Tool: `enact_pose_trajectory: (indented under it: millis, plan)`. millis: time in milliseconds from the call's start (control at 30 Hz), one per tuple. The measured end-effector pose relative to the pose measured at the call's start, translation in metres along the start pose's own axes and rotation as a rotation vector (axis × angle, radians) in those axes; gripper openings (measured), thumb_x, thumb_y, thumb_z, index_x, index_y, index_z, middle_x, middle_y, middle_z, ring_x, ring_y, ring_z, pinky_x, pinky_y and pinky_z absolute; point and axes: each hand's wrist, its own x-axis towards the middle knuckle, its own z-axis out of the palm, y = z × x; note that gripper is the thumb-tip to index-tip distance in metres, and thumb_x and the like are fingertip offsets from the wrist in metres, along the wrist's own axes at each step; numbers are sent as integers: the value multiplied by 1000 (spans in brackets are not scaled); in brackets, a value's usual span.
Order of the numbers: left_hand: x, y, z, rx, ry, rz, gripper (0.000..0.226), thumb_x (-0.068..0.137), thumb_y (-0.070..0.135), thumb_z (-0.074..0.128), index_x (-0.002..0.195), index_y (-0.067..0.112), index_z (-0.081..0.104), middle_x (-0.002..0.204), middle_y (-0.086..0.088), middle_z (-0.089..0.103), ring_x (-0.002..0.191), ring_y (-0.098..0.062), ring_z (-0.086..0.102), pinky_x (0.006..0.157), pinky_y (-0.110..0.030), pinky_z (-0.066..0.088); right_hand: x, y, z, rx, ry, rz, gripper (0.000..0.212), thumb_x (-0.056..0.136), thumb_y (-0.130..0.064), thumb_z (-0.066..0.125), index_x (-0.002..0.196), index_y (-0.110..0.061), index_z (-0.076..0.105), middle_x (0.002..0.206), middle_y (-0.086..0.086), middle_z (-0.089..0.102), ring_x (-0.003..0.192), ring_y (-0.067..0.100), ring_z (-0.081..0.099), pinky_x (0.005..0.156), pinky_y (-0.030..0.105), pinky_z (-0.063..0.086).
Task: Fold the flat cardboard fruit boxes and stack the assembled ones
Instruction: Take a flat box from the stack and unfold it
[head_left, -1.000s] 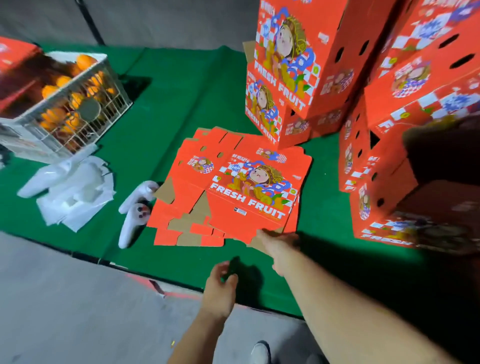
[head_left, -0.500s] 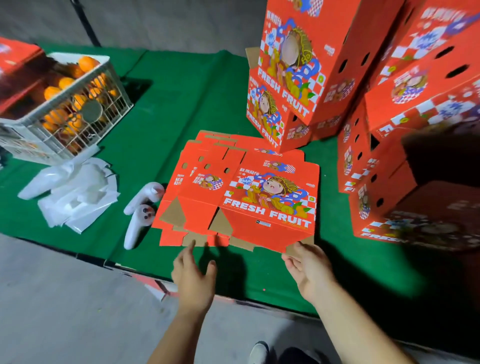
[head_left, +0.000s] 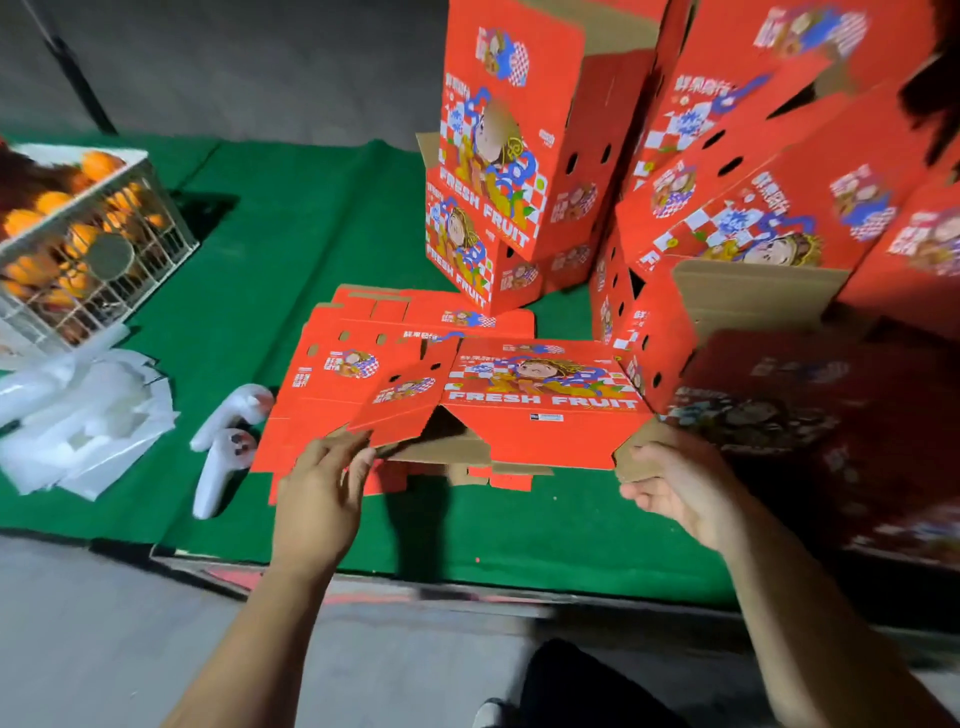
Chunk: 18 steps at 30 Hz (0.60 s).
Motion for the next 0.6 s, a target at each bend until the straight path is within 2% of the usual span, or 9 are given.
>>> enact_pose_trajectory:
  millis: [67, 133, 200, 267, 300, 367, 433, 500, 600]
  plan:
    - [6, 9, -4, 76, 44, -14, 28, 99, 19, 62, 125, 23, 69, 97, -9, 74, 88, -37, 70, 74, -46, 54, -6, -4, 3, -120, 2, -30, 28, 98, -10, 61, 124, -3, 55, 89, 22, 74, 70, 32, 77, 55, 31, 56]
    - [12, 19, -8, 195, -20, -48, 29, 95, 30, 66, 124, 33, 69, 92, -6, 72, 87, -38, 67, 77, -46, 49, -13, -12, 6, -214, -15, -73, 40, 98, -9, 58, 136, -7, 50, 92, 22, 74, 68, 32, 77, 54, 31, 57]
    - [19, 29, -13, 306, -86, -119, 31, 86, 57, 72, 115, 46, 69, 105, -2, 61, 103, -36, 56, 89, -48, 40, -19, -22, 6, -263, -50, -130, 50, 97, -9, 57, 146, -15, 47, 108, 22, 72, 66, 32, 77, 52, 29, 57]
    - [24, 35, -18, 381, -144, -182, 61, 69, 73, 77, 125, 54, 61, 129, -3, 46, 123, -37, 38, 103, -54, 30, -23, -33, 6, -287, -39, -178, 50, 96, -9, 56, 145, -19, 50, 110, 17, 72, 64, 33, 76, 48, 28, 55]
    - [26, 37, -20, 422, -195, -153, 84, 64, 79, 75, 139, 54, 48, 141, -5, 39, 132, -37, 31, 108, -56, 25, -25, -38, 5, -283, -20, -196, 47, 95, -8, 56, 141, -20, 53, 101, 13, 73, 62, 33, 75, 46, 28, 54]
    - [29, 41, -21, 470, -369, -70, 126, 56, 92, 65, 159, 50, 6, 158, -7, 24, 146, -38, 21, 116, -57, 19, -26, -46, 4, -242, 10, -212, 50, 94, -8, 56, 142, -20, 51, 93, 6, 70, 60, 34, 75, 44, 27, 54]
    - [30, 46, -14, 427, -471, -9, 141, 56, 96, 61, 159, 42, -18, 164, -10, 17, 152, -37, 22, 120, -54, 20, -27, -52, 3, -209, 19, -223, 56, 95, -10, 57, 148, -18, 44, 101, 9, 66, 61, 33, 75, 46, 29, 56]
    - [29, 51, -6, 365, -440, 45, 129, 70, 84, 66, 163, 37, -8, 162, -9, 27, 146, -34, 38, 114, -51, 35, -32, -56, 3, -222, 9, -267, 62, 96, -11, 57, 154, -24, 38, 114, 12, 63, 62, 32, 76, 48, 30, 57]
    - [30, 42, 0, -3, -349, 28, 70, 93, 50, 68, 155, 35, 41, 147, 0, 57, 130, -25, 58, 96, -39, 49, -40, -62, 3, -291, -6, -353, 68, 97, -13, 57, 158, -30, 33, 111, 2, 59, 62, 29, 76, 49, 30, 58]
